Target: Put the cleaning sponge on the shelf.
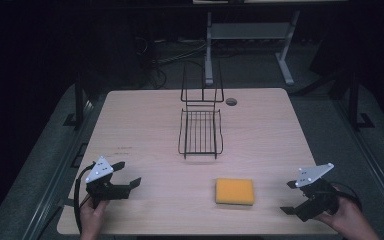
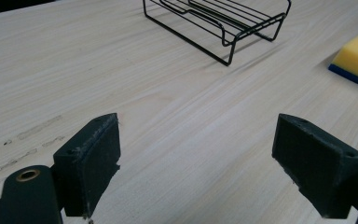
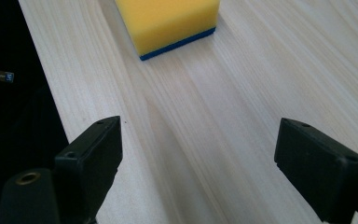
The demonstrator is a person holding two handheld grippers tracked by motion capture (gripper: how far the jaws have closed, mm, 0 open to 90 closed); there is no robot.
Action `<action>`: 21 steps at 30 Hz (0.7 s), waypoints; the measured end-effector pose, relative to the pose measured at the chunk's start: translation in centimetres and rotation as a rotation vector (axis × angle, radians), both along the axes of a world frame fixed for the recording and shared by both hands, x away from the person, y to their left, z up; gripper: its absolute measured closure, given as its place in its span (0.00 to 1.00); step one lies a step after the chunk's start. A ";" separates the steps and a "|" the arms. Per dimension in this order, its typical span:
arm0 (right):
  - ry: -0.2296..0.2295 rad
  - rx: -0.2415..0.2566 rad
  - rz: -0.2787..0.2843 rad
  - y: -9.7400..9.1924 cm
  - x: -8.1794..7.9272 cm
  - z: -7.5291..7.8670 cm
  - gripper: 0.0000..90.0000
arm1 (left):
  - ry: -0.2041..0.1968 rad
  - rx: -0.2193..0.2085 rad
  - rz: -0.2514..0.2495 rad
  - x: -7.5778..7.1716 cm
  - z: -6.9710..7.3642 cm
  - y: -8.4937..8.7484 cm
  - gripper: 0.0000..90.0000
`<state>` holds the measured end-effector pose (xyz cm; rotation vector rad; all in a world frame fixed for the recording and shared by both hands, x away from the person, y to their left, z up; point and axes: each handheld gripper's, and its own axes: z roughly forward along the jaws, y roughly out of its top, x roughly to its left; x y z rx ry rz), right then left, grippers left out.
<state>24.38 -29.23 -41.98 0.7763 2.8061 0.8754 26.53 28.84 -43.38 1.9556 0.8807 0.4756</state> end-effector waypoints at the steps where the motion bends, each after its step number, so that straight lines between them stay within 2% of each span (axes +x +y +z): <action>1: 0.002 -0.002 -0.002 0.1 0.0 0.0 0.16 | 0.000 0.002 0.001 0.1 0.0 0.0 0.16; 6: 0.001 -0.004 0.019 0.5 0.5 0.0 0.16 | 0.007 -0.008 0.002 0.0 -0.1 0.0 0.16; 9: 0.006 -0.016 0.023 0.8 0.6 0.1 0.16 | 0.000 0.008 -0.005 0.0 0.0 -0.1 0.16; 13: -0.010 -0.028 0.048 1.6 1.0 0.6 0.16 | 0.005 0.015 -0.006 0.0 -0.1 -0.1 0.16; 14: -0.012 -0.028 0.054 1.8 1.1 0.7 0.16 | 0.006 0.005 -0.006 0.0 -0.1 0.0 0.16; 21: 0.000 -0.046 0.083 2.8 1.6 0.9 0.16 | 0.000 0.004 -0.008 0.0 0.0 0.1 0.16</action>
